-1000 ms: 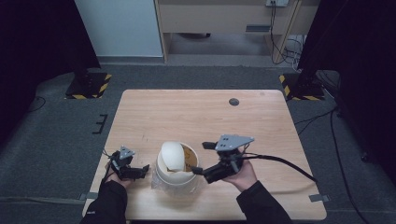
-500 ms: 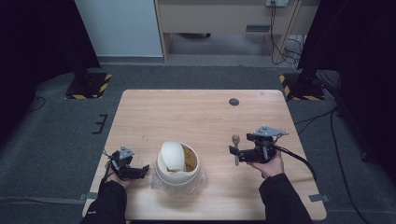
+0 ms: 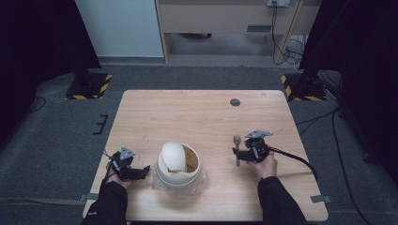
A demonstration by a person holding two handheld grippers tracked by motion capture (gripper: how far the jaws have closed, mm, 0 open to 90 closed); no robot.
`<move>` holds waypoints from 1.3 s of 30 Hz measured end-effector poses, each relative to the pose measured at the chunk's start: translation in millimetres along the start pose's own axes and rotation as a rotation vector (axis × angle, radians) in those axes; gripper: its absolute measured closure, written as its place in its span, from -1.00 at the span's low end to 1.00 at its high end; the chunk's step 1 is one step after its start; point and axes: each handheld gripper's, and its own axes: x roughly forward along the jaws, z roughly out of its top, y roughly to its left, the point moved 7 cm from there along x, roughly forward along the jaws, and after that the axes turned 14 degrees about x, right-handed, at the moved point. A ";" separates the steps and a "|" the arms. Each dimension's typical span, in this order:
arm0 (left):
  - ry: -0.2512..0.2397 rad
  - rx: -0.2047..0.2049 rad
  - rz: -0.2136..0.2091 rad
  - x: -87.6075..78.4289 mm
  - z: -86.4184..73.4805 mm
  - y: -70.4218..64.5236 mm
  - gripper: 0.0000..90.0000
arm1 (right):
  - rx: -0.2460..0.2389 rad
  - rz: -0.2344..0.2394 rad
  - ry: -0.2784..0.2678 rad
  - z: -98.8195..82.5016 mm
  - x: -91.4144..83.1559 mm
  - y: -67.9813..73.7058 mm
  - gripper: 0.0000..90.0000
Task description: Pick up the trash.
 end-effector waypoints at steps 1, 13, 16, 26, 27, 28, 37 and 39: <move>0.000 0.000 0.000 0.0 0.0 0.0 -1.00 | 0.000 0.000 0.000 0.0 0.0 0.0 -0.11; 0.009 0.001 -0.008 -0.4 0.6 -1.4 -1.00 | -0.025 -0.049 0.090 -9.8 18.7 -3.1 0.45; 0.018 0.004 -0.012 -0.7 1.0 -2.0 -0.99 | -0.038 -0.053 0.088 -9.4 18.6 -3.8 0.64; 0.020 -0.078 -0.020 -10.3 6.0 3.1 -0.71 | -0.057 -0.044 0.098 -7.9 16.2 -4.9 0.77; 0.015 -0.080 -0.020 -11.1 6.9 3.2 -0.70 | -0.058 -0.034 0.087 -5.9 14.0 -4.4 0.77; 0.007 -0.081 -0.022 -12.3 8.2 3.3 -0.69 | -0.049 -0.016 0.059 -0.8 8.8 -4.2 0.77; -0.151 -0.101 -0.033 -30.4 32.6 2.6 -0.68 | -0.007 0.103 -0.158 31.9 -43.8 -8.5 0.77; -0.179 -0.113 -0.039 -33.6 36.4 2.0 -0.68 | -0.001 0.111 -0.172 34.6 -50.0 -9.5 0.77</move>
